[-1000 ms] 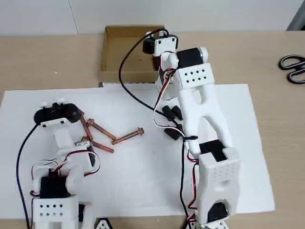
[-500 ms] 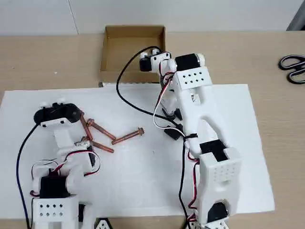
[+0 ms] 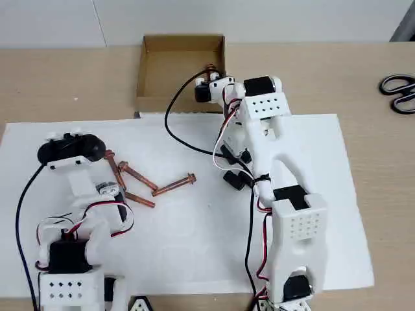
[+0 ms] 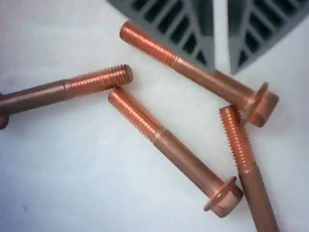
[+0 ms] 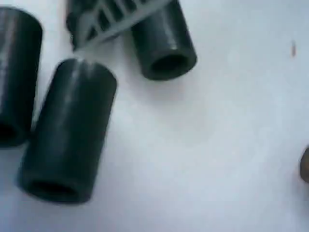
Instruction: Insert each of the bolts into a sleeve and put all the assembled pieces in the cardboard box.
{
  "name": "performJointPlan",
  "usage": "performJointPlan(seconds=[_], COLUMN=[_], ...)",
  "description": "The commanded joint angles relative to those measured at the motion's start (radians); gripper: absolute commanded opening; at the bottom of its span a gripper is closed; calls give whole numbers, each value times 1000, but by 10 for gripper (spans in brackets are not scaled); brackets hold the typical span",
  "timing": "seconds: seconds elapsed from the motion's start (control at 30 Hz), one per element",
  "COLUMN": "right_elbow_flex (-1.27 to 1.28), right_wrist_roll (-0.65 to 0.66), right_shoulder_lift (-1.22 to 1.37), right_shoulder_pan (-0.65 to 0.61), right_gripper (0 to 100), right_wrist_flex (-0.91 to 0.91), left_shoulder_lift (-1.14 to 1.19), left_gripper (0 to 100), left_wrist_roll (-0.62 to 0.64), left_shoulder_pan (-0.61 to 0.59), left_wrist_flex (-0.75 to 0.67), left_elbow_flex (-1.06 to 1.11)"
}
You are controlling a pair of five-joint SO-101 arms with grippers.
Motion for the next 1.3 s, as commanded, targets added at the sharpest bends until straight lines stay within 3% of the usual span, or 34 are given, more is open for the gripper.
performJointPlan(seconds=[0.0, 0.63, 0.87, 1.27], right_elbow_flex=[-8, -8, -8, -18], right_wrist_roll=[23, 75, 66, 17], right_shoulder_lift=[7, 136, 142, 131], right_shoulder_pan=[5, 19, 19, 19], right_gripper=[214, 210, 48, 6], right_wrist_flex=[-24, -120, -120, -104], left_shoulder_lift=[-11, -11, -11, -11], left_gripper=[5, 5, 5, 5], left_wrist_roll=[-8, -8, -6, 0], left_shoulder_pan=[-6, -6, -6, -6], left_wrist_flex=[8, 9, 9, 8], left_elbow_flex=[-42, -41, -39, -38])
